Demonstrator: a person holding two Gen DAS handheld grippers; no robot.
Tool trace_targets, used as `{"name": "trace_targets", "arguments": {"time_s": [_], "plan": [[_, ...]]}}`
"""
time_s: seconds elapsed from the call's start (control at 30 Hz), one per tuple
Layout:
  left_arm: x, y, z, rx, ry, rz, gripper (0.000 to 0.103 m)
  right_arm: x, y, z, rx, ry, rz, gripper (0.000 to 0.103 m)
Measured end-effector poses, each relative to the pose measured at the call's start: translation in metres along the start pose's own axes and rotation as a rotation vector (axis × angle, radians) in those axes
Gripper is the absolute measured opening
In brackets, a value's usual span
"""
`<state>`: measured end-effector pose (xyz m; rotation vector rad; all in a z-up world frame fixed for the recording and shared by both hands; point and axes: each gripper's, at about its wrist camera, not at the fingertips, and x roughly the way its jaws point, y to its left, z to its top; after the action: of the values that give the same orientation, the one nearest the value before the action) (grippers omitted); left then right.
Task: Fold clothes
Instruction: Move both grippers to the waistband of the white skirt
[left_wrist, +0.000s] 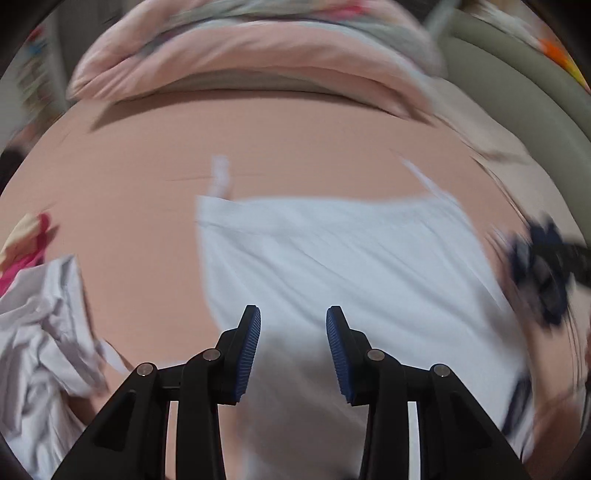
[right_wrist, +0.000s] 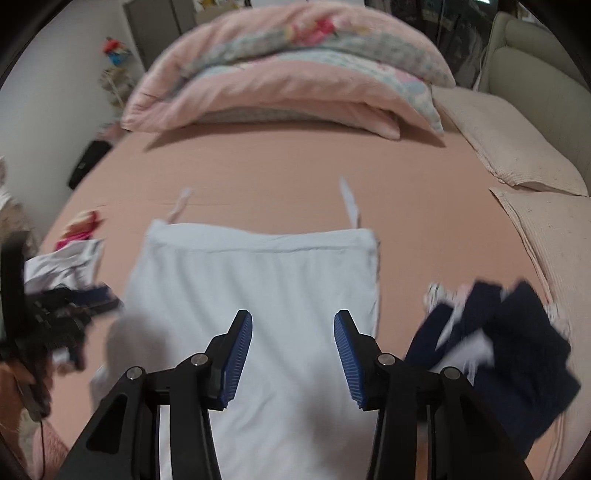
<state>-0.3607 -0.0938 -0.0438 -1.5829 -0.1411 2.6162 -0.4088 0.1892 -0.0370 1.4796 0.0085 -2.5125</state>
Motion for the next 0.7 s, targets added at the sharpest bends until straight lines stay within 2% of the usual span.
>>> {"name": "trace_targets", "arguments": {"time_s": [0.07,0.17,0.23,0.33,0.47,0.53,0.7], "plan": [[0.009,0.019,0.016,-0.108,0.043,0.014,0.034,0.016,-0.012,0.014,0.035,0.052,-0.033,0.043],[0.014,0.029,0.032,-0.165,0.052,0.052,0.034,0.028,-0.028,0.034,0.105,0.113,-0.056,0.043],[0.018,0.033,0.044,-0.196,0.072,0.048,0.034,0.037,-0.033,0.048,0.134,0.143,-0.063,0.043],[0.027,0.028,0.061,-0.17,0.087,0.017,0.034,0.052,-0.039,0.066,0.165,0.171,-0.057,0.043],[0.061,0.015,0.082,-0.083,0.16,0.028,0.031,0.085,-0.039,0.075,0.157,0.249,-0.049,0.043],[0.078,0.015,0.083,-0.087,0.201,0.037,0.031,0.1,-0.034,0.077,0.128,0.272,-0.063,0.043],[0.1,0.022,0.08,-0.127,0.22,0.039,0.031,0.137,-0.027,0.084,0.071,0.313,-0.096,0.043]]}}
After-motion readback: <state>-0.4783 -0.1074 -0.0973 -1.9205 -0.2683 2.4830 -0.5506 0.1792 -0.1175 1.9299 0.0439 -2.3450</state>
